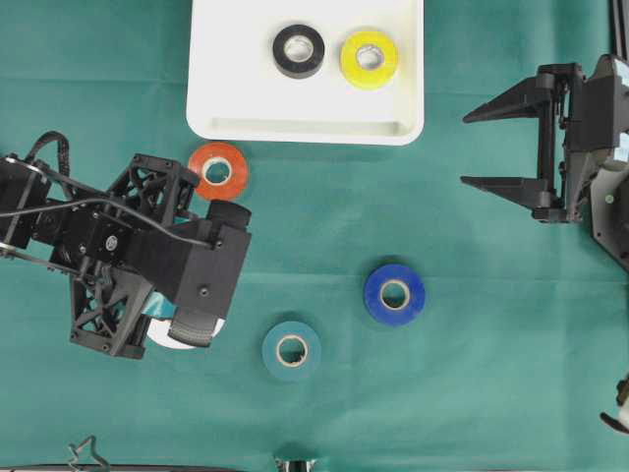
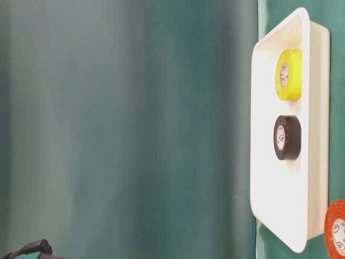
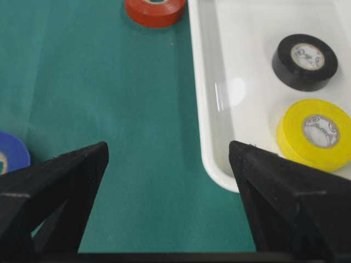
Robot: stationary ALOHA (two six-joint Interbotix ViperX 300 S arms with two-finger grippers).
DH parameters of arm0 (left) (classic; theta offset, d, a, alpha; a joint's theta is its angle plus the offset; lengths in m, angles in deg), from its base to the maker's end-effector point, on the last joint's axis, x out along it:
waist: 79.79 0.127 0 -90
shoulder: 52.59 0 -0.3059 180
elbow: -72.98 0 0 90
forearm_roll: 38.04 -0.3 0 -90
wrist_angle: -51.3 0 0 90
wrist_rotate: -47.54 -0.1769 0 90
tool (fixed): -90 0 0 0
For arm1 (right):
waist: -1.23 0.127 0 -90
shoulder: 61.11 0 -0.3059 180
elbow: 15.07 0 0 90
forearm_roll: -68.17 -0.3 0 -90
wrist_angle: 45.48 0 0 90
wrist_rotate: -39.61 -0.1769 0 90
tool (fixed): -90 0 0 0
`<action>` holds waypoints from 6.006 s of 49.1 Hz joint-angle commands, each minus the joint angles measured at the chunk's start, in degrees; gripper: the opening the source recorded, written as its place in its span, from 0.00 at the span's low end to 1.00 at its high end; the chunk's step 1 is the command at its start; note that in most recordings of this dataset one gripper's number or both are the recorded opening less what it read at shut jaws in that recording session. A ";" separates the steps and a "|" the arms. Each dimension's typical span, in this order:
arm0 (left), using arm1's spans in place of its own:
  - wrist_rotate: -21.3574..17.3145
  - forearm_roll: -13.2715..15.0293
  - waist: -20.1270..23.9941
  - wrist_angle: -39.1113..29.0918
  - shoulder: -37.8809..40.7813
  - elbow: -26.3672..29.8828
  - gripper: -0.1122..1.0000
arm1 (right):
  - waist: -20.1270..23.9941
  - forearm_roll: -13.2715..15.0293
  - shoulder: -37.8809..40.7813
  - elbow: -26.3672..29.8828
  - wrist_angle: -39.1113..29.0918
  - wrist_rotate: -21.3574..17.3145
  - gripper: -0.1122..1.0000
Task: Pick up the tape from a random location and place it into the white case.
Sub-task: 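Lift the white roll and carry it toward the tray's left end, then lower the white roll into the tray and open the left gripper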
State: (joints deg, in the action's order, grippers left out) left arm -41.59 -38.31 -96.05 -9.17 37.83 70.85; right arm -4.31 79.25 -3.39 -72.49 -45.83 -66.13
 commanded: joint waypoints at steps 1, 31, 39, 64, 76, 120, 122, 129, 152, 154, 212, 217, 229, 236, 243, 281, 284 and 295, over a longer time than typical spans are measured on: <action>0.00 0.09 -0.26 0.18 -1.58 1.32 0.31 | -0.09 0.00 0.09 1.41 0.26 0.09 0.92; -0.44 -0.44 9.76 0.62 -1.05 -0.09 0.31 | 0.00 0.09 0.09 1.32 0.26 0.35 0.92; -0.53 -0.44 14.59 2.11 -0.97 -0.26 0.31 | -0.09 0.18 0.09 1.32 0.26 0.44 0.92; -2.11 -0.53 30.94 6.42 0.97 -0.18 0.31 | -0.09 1.23 0.09 1.32 0.26 0.62 0.92; -3.87 -0.44 36.83 8.26 3.08 0.79 0.31 | -0.09 1.49 0.09 1.32 0.26 0.62 0.90; -4.13 -0.44 41.66 9.40 6.77 1.49 0.31 | 0.00 1.49 0.09 1.41 -0.09 0.62 0.90; -4.13 -0.53 41.66 9.40 6.77 1.49 0.31 | -0.09 1.49 0.09 1.41 -0.09 0.62 0.90; -4.13 -0.44 41.66 9.32 6.77 1.49 0.31 | -0.09 1.49 0.09 1.41 -0.09 0.62 0.90; -4.13 -0.44 41.66 9.05 6.77 1.49 0.31 | 0.00 1.49 0.09 1.41 -0.09 0.62 0.90; -4.13 -0.44 41.66 8.96 6.77 1.49 0.31 | 0.00 1.49 0.09 1.41 -0.09 0.62 0.90; -4.04 -0.44 41.92 21.88 16.08 -5.98 0.31 | -0.09 1.49 1.05 1.41 -0.09 0.62 0.90; -4.04 -0.44 42.01 24.70 17.58 -7.21 0.31 | -0.09 1.49 1.05 1.41 -0.09 0.62 0.90; -4.13 -0.44 42.28 27.51 20.30 -9.67 0.31 | 0.00 1.49 1.05 1.32 -0.09 0.62 0.90; -4.04 -0.44 42.36 27.51 20.39 -9.67 0.31 | -0.09 1.49 1.05 1.41 0.00 0.62 0.90; -4.13 -0.44 42.36 27.60 20.57 -9.14 0.31 | -0.09 1.49 1.05 1.41 0.09 0.62 0.90; -8.88 -0.18 42.01 27.07 20.48 -8.35 1.00 | -0.09 1.41 1.05 1.41 -0.09 0.62 0.90; -9.84 -0.09 41.84 27.07 20.39 -8.26 1.00 | -0.09 1.49 1.05 1.41 -0.09 0.62 0.90; -10.11 -0.09 41.75 27.07 20.21 -7.73 1.00 | -0.09 1.49 1.05 1.41 -0.09 0.62 0.90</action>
State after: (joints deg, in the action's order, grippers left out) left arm -51.60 -38.57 -54.30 17.72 59.45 61.80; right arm -4.31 80.66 -2.42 -72.49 -46.18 -65.60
